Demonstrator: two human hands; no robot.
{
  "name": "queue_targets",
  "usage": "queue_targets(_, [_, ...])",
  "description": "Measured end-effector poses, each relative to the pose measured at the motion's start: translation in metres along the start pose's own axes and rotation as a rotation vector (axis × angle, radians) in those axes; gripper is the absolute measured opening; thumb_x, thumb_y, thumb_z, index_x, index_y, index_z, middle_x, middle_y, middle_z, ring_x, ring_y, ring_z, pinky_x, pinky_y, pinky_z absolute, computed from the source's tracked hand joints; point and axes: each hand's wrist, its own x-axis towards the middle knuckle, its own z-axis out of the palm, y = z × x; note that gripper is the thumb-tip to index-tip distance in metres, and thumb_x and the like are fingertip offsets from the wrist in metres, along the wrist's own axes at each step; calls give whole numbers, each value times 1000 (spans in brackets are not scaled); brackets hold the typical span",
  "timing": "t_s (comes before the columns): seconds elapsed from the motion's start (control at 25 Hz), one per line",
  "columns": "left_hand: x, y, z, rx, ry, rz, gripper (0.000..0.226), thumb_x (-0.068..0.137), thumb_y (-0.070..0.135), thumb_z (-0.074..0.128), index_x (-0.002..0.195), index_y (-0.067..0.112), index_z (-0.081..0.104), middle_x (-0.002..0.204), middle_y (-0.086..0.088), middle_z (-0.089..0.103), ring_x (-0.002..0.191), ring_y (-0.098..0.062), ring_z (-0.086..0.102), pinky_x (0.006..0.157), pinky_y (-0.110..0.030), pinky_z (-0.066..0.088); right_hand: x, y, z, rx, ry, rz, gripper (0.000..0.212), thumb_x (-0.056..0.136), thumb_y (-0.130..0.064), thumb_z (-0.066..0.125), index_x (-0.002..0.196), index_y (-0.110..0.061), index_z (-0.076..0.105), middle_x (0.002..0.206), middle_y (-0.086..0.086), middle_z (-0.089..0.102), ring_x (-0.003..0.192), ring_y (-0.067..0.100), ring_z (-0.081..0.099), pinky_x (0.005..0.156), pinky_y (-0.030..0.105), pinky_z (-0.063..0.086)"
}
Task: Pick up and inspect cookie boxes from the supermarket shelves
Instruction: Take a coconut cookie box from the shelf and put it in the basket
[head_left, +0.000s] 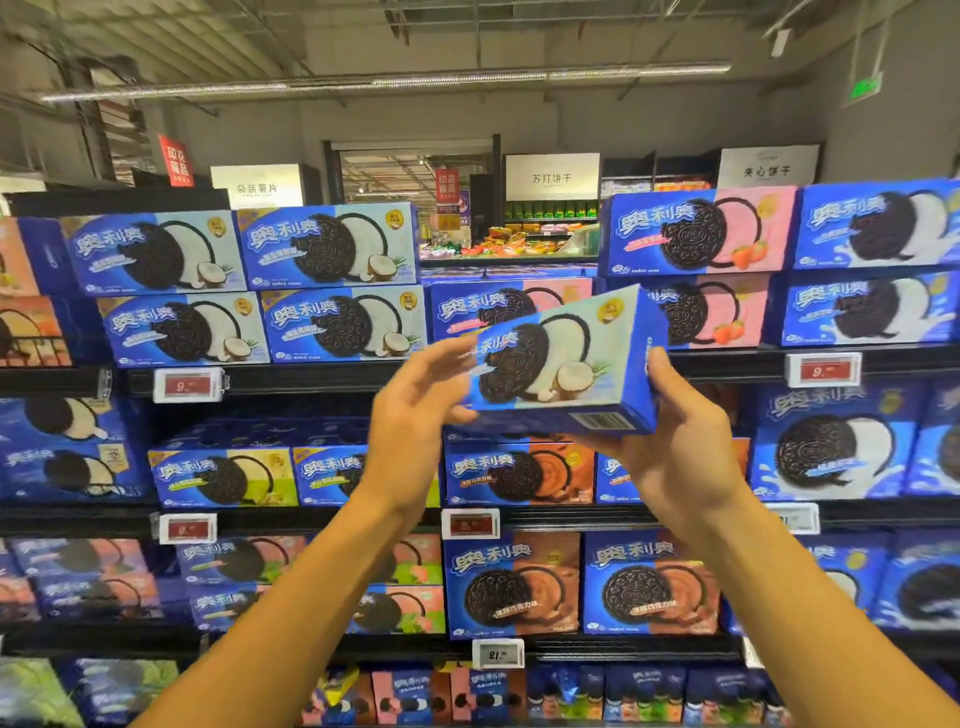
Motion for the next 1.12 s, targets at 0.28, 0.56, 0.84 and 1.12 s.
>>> queue_targets(0.28, [21, -35, -34, 35, 85, -368, 42, 99, 37, 48, 139, 22, 49, 131, 2, 63, 114, -14, 59, 97, -40, 47, 11, 17, -28, 227, -110, 37, 66, 83, -53, 64, 137, -14, 61, 131, 13, 67, 111, 33, 68, 89, 52, 58])
queue_targets(0.56, [16, -29, -33, -124, 33, -228, 38, 84, 41, 56, 110, 14, 65, 105, -6, 74, 87, -20, 70, 75, -35, 60, 22, 20, -39, 212, -47, 17, 46, 97, -47, 41, 115, -26, 76, 122, 4, 73, 106, 21, 71, 86, 41, 60])
queue_targets(0.84, [14, -24, -32, -144, 35, -127, 42, 88, 32, 57, 123, 9, 57, 112, -3, 72, 96, -13, 69, 78, -30, 59, 29, 17, -39, 87, 37, -69, 32, 104, -15, 44, 127, -15, 65, 124, 7, 70, 104, 24, 68, 87, 41, 58])
queue_targets(1.12, [16, -15, -23, -81, 65, -125, 41, 83, 38, 60, 117, 15, 61, 109, 0, 74, 97, -13, 70, 80, -30, 59, 28, 19, -36, 44, 148, -83, 28, 105, -26, 47, 128, -13, 57, 116, 6, 73, 99, 21, 70, 81, 41, 58])
